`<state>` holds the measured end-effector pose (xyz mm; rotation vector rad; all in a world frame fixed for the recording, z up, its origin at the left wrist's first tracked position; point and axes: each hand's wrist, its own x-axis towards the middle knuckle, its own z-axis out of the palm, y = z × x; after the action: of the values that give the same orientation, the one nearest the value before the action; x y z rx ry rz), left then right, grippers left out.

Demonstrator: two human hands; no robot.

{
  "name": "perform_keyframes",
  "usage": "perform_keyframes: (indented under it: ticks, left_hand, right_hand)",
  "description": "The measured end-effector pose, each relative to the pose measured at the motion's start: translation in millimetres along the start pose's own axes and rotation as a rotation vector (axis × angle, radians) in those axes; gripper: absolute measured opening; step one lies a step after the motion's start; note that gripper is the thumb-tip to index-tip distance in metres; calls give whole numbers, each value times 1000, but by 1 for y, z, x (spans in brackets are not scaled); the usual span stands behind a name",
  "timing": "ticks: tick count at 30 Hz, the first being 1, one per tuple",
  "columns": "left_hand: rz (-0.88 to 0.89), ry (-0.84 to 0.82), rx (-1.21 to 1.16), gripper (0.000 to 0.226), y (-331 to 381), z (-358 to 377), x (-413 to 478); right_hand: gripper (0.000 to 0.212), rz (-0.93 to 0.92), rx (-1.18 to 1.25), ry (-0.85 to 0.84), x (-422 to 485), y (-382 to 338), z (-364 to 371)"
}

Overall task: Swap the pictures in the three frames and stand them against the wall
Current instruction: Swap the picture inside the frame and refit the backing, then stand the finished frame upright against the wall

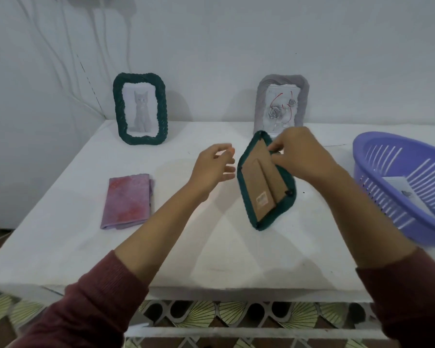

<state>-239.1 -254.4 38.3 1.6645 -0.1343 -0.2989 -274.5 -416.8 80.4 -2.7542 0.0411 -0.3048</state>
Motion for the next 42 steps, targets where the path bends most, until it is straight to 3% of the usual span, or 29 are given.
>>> perform_keyframes:
  ticks: [4, 10, 13, 16, 28, 31, 36, 42]
  left_hand:
    - [-54, -8, -105, 40, 17, 8, -8]
    - [34, 254, 150, 38, -8, -15, -9]
    - [48, 298, 255, 39, -32, -23, -11]
    - [61, 337, 365, 38, -55, -22, -12]
    - [98, 327, 802, 37, -94, -7, -2]
    - [105, 405, 878, 41, -90, -23, -5]
    - [-160, 643, 998, 65, -101, -91, -13]
    - [-186, 636, 1091, 51, -112, -107, -12]
  right_hand:
    - [20, -101, 199, 3, -5, -37, 8]
    - [27, -2, 432, -57, -14, -29, 37]
    - [33, 192, 391, -7, -22, -1, 66]
    - [45, 276, 302, -89, -29, 20, 97]
    - [53, 210, 82, -126, -38, 39, 128]
    - [53, 218, 69, -127, -37, 40, 129]
    - [53, 223, 74, -126, -37, 40, 130]
    - [53, 240, 106, -127, -37, 41, 130]
